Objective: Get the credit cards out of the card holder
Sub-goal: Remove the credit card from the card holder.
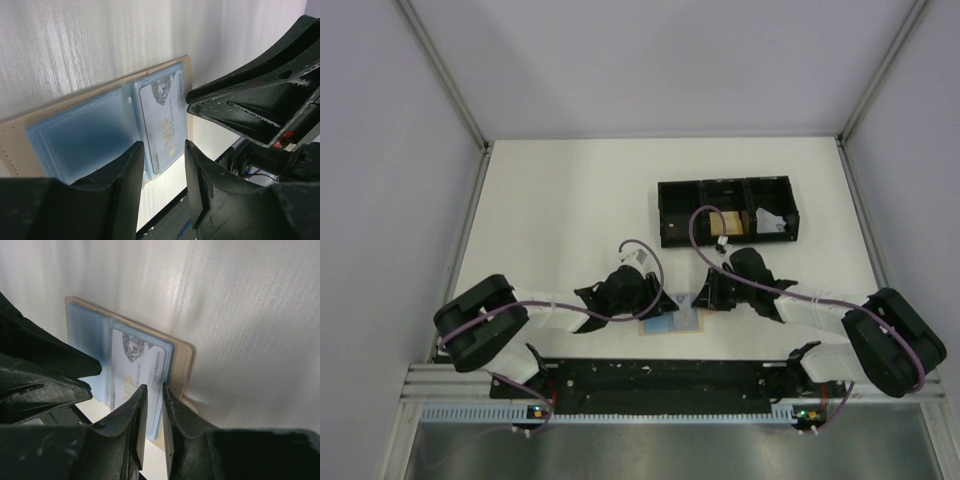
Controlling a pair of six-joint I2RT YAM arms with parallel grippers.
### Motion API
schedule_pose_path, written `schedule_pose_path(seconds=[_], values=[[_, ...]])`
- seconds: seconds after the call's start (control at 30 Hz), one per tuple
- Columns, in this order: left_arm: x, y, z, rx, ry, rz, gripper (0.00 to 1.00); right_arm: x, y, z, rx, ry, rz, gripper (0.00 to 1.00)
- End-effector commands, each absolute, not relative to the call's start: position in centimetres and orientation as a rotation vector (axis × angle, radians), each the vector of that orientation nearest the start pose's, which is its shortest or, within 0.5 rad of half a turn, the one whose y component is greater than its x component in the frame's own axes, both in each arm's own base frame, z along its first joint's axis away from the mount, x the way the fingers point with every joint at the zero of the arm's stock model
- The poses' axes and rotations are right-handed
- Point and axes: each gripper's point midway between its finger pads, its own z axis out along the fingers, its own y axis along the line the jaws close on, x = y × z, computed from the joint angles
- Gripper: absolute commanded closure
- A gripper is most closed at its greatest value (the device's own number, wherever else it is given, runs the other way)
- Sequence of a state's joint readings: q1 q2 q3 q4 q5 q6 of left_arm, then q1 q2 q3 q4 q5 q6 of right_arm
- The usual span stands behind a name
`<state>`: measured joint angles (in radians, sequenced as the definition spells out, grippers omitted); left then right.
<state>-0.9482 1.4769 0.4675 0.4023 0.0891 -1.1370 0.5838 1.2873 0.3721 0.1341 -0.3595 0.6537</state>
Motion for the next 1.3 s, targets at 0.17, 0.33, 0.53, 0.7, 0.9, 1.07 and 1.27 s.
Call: schedule_pose_path(seconds=[0.17, 0.33, 0.53, 0.7, 0.9, 1.07, 1.27], values=[[17.8, -34.6, 4.9, -0.121, 2.458, -1.2, 0.63, 18.9, 22.5, 1.3, -0.087, 2.546, 0.974, 0.84], [17.7, -34.9, 4.6, -0.122, 2.464, -1.207, 0.66, 18.7, 22.5, 1.3, -0.086, 2.548, 0.982, 0.84], [17.7, -35.2, 4.4, -0.143, 2.462, -1.243, 0.68, 18.7, 22.6, 1.5, -0.082, 2.541, 1.0, 0.84], [17.8, -35.3, 4.8, -0.165, 2.431, -1.278, 0.74, 18.6, 22.7, 1.5, -0.084, 2.541, 1.005, 0.84], [17.9, -34.9, 5.0, -0.192, 2.408, -1.282, 0.91, 18.6, 22.6, 1.4, -0.083, 2.542, 1.003, 0.85], [17.9, -34.9, 4.9, -0.219, 2.39, -1.309, 1.0, 18.4, 22.6, 1.2, -0.081, 2.547, 1.003, 0.85], [17.9, -34.2, 5.1, -0.249, 2.363, -1.314, 1.0, 18.5, 22.3, 1.0, -0.063, 2.553, 0.985, 0.85]])
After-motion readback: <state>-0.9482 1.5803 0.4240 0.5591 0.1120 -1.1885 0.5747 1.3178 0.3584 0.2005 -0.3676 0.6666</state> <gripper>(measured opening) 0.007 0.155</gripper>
